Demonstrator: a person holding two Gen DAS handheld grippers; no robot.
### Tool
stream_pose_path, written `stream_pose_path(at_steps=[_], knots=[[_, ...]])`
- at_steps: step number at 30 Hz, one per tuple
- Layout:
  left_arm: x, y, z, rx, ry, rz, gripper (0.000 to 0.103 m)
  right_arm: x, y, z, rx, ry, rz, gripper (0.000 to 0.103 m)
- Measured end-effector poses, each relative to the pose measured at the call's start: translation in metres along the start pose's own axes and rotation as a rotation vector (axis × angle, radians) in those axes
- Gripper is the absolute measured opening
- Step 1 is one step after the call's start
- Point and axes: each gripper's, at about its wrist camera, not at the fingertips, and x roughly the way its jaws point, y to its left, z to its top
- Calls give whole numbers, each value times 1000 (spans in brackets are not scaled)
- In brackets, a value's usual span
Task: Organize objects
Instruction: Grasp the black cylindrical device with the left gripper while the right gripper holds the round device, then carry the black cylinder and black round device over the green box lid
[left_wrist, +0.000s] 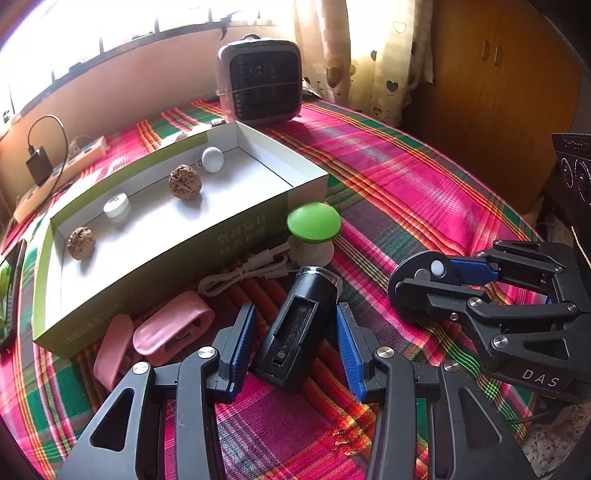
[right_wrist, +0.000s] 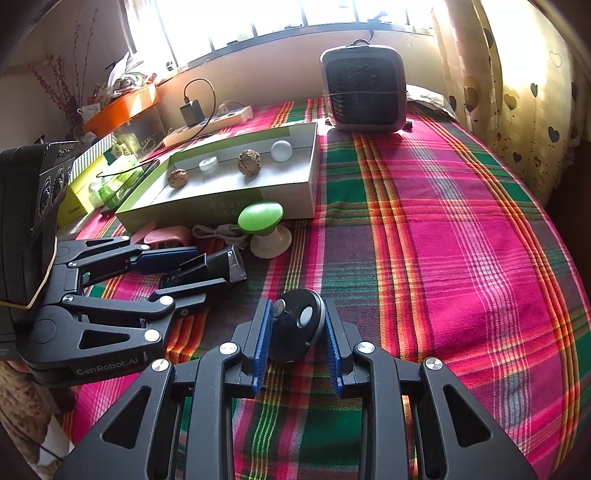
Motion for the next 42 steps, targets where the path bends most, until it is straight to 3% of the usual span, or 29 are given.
stream_pose_path(at_steps=[5,8,42], knots=[[0,2,1,-9,-3,20,28,0,0,0,-1,-1,-1,28],[0,5,1,-17,-6,19,25,0,0,0,-1,-1,-1,28],[-8,9,-2,-52,-21,38,25,-2,0,2,-3,-2,-10,28]])
